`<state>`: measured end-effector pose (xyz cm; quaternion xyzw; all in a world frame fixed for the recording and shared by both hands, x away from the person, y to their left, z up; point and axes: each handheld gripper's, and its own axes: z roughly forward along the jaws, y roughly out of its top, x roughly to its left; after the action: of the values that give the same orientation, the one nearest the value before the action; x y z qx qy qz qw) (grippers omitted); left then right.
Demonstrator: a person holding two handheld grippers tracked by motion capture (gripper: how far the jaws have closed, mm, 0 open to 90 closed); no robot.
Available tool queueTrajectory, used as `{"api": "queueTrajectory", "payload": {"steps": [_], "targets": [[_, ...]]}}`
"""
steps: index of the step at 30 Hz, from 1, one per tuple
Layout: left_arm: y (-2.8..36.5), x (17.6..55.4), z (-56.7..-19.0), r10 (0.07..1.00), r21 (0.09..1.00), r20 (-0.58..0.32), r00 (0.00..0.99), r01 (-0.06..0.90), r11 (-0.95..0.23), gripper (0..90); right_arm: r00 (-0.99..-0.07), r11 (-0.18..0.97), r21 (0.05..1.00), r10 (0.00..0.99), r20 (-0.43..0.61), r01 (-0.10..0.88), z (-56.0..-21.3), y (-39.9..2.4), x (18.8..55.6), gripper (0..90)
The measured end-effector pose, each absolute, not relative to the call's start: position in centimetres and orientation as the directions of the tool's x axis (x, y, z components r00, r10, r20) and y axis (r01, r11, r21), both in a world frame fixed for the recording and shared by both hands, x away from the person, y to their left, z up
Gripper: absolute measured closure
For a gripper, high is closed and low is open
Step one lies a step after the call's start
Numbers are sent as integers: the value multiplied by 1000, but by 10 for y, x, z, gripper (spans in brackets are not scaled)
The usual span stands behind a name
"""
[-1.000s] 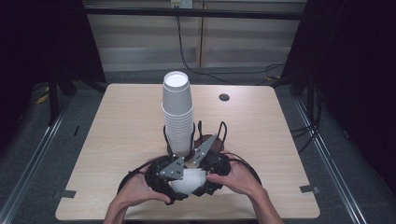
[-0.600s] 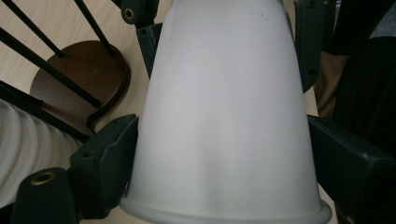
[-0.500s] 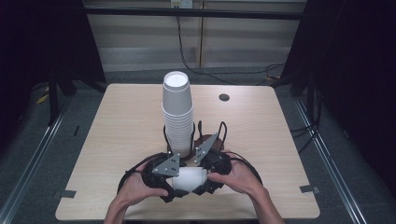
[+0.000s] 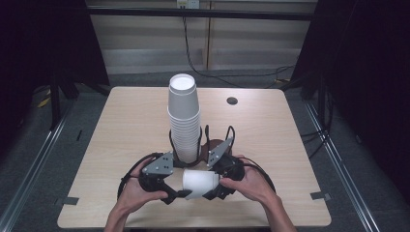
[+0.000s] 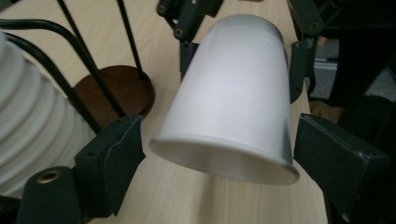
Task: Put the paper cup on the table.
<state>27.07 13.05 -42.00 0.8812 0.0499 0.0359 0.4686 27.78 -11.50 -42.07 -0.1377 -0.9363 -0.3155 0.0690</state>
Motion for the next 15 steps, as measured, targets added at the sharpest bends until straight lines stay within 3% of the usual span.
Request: {"api": "queueTrajectory", "payload": {"steps": [15], "targets": [[151,266,-425,225,903,-29,974,122,-412,167,-937,672,654,268,222,347,-426,-135,277,223]]}}
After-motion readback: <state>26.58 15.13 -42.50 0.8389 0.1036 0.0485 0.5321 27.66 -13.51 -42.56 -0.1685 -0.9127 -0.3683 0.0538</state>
